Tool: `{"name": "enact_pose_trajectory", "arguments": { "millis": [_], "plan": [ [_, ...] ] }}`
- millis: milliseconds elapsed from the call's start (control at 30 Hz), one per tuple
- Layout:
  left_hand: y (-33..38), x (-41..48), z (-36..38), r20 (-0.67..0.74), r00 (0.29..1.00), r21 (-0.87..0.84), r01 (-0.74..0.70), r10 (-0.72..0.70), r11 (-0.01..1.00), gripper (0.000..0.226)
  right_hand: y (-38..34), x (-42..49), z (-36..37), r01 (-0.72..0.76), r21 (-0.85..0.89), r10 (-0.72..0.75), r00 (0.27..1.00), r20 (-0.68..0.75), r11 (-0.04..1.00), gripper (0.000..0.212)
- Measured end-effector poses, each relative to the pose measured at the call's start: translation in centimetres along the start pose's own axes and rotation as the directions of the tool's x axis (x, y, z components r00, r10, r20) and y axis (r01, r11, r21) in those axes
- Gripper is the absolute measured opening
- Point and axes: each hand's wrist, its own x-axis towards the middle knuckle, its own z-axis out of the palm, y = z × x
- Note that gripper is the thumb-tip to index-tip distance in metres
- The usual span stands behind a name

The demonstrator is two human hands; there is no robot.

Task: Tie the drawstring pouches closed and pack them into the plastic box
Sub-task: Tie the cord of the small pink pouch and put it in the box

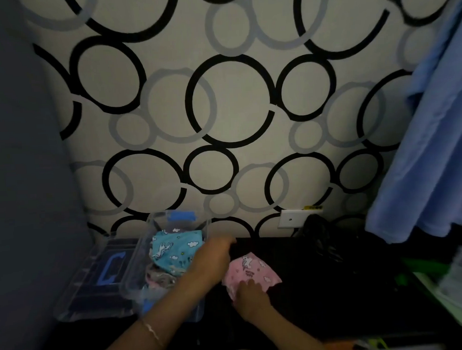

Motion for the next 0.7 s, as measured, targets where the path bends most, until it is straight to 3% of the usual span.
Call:
{"name": "enact_pose_trajectory", "arguments": {
  "millis": [100, 233, 333, 433, 567, 700],
  "plan": [
    [1.3, -0.8, 3.6, 0.144, 0.988, 0.116, -0.073, 0.056, 0.991, 0.045, 1.2, -0.7, -0.2, 0.06, 0.107, -0.055, 0.997, -0.053, 0.992, 0.026],
    [1.7, -1.5, 7.5, 0.296, 0.955, 0.191, -0.042, -0.017, 0.981, 0.044, 4.1, -2.4, -4.7, 0.216, 0.211, -0.16, 0.954, -0.254, 0.953, 0.025],
    [2.3, -0.8, 8.0, 0.251, 0.965, 0.286, -0.004, -0.071, 0.958, 0.03, 6.9, -3.7, -8.2, 0.279, 0.184, -0.208, 0.92, -0.333, 0.942, 0.018],
    [2.8, 0.2, 7.5, 0.162, 0.98, 0.215, 0.081, -0.117, 0.973, 0.018, 9.4, -4.6, -10.4, 0.279, 0.155, -0.216, 0.918, -0.333, 0.948, 0.018],
    [4.0, 0.6, 7.3, 0.145, 0.98, 0.208, 0.106, -0.138, 0.972, 0.021, 11.8, -5.0, -10.9, 0.265, 0.18, -0.183, 0.908, -0.377, 0.947, 0.023],
    [4.5, 0.3, 7.4, 0.164, 0.972, 0.238, 0.128, -0.17, 0.963, 0.04, 13.4, -5.1, -10.2, 0.253, 0.247, -0.149, 0.916, -0.373, 0.935, 0.027]
  ]
}}
